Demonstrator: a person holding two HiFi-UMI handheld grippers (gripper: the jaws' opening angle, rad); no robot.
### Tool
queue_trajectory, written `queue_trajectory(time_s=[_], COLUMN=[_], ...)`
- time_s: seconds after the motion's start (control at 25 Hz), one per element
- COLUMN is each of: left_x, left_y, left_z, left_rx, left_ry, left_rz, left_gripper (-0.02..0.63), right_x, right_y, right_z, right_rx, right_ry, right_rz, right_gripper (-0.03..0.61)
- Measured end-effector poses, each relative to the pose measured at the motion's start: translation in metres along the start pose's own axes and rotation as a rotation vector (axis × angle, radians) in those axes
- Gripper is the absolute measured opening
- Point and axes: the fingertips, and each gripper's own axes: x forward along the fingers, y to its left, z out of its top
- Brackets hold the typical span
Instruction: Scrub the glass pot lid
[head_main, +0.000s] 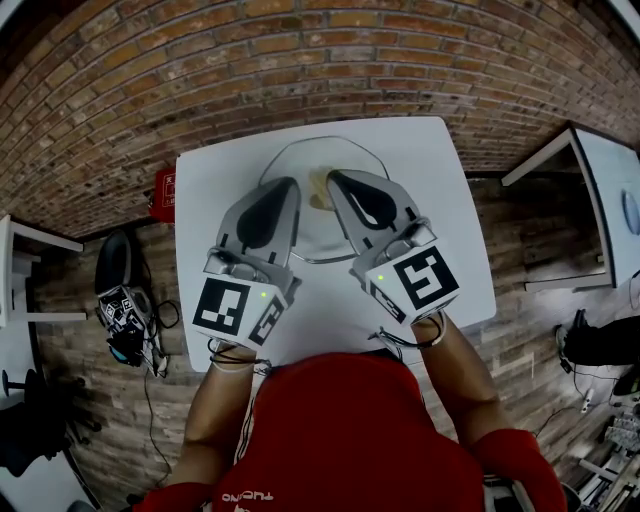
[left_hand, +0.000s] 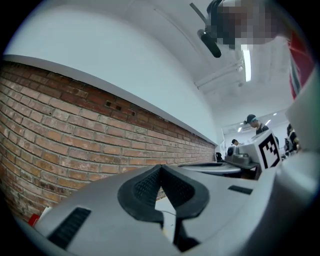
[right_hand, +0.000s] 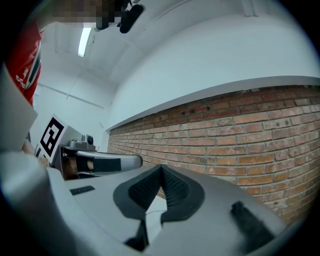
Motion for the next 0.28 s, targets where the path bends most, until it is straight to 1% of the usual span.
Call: queue_trajectory(time_s=[0.28], left_x=[0.0022], left_y=[0.0028], left_z=[-0.0008], left_rx=[-0.005], left_ry=[-0.003], left_rz=[0.011], left_gripper=[0.017], right_x=[0.0023], right_y=[-0.0019], right_z=[-0.0033], right_rx=[0.0], right_ry=[0.002], right_rz=[0.008], right_gripper=[0.029])
